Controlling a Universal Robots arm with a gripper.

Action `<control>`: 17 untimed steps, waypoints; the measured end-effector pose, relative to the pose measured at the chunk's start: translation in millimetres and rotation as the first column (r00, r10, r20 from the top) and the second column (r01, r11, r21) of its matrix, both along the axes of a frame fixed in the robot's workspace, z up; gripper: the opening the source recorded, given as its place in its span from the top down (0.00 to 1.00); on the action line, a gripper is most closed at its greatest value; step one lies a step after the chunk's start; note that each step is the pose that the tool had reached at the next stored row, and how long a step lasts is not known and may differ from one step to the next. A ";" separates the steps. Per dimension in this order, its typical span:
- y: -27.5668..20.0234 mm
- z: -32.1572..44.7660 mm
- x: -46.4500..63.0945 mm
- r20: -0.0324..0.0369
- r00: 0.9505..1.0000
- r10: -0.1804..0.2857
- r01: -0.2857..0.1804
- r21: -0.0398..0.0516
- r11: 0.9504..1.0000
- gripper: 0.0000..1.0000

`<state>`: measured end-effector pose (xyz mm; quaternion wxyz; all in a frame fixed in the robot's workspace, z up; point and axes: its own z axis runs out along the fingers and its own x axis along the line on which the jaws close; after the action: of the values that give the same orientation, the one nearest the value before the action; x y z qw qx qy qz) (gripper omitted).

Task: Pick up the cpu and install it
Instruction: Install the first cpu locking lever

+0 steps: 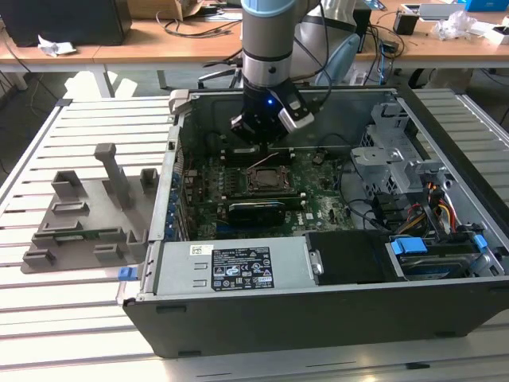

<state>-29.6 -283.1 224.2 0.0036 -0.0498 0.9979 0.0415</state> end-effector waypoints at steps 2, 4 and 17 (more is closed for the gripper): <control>-0.1 -0.8 0.9 0.000 1.000 0.000 0.000 0.000 1.000 0.89; -0.1 -1.1 2.4 0.000 1.000 0.000 0.000 0.000 1.000 0.89; 0.8 -2.0 16.4 -0.002 1.000 0.000 0.000 0.000 1.000 0.89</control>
<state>-13.1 -282.2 222.2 0.0025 -0.0498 0.9979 0.0415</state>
